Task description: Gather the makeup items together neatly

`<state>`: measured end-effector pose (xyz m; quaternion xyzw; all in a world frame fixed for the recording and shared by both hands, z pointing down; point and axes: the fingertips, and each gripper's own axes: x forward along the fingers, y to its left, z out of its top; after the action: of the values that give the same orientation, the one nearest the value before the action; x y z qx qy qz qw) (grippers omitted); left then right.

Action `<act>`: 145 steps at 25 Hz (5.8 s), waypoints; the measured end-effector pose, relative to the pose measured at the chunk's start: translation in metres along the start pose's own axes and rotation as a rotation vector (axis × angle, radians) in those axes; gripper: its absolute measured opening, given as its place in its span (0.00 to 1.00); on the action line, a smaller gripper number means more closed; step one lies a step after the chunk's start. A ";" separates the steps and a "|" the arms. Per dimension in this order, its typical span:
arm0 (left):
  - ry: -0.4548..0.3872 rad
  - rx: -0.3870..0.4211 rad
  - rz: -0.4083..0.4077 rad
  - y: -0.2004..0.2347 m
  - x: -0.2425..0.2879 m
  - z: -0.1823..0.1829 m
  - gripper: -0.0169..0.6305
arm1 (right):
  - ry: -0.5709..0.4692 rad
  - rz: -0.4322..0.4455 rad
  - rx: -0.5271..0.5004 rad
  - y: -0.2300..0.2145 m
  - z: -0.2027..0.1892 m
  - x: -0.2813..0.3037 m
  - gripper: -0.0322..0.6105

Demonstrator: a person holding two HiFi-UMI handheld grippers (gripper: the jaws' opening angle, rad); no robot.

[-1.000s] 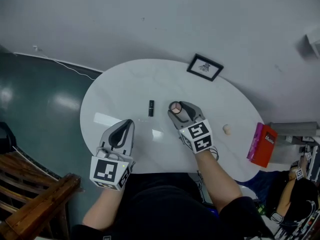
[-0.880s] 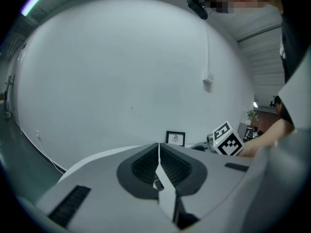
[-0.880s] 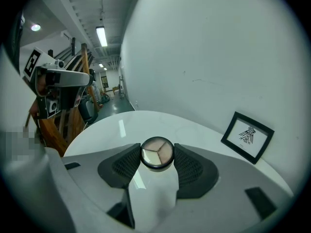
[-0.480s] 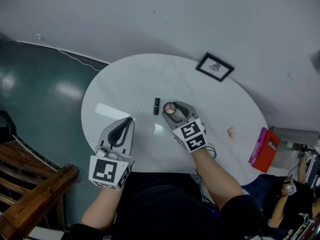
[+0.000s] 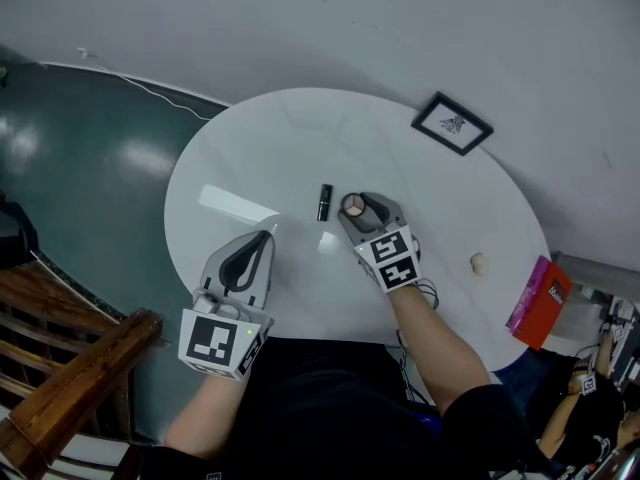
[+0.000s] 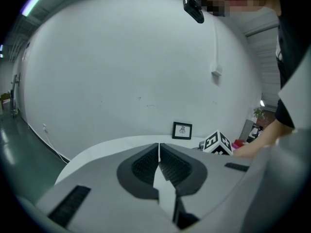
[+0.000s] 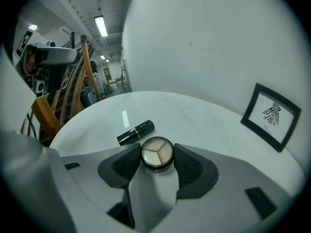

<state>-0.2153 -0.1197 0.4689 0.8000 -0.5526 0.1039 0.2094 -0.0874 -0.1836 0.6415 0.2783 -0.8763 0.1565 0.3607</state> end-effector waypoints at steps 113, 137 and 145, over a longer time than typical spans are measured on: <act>-0.060 0.180 -0.093 -0.356 0.029 0.017 0.05 | -0.282 -0.058 0.194 -0.143 -0.182 -0.328 0.25; -0.136 0.202 -0.146 -0.142 -0.032 0.066 0.05 | -0.352 -0.101 0.208 -0.030 -0.012 -0.250 0.25; -0.132 0.214 -0.199 -0.089 -0.049 0.073 0.05 | -0.347 -0.131 0.243 0.007 0.017 -0.221 0.25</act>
<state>-0.1554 -0.0847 0.3651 0.8736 -0.4690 0.0884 0.0954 0.0284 -0.1028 0.4700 0.3988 -0.8801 0.1870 0.1775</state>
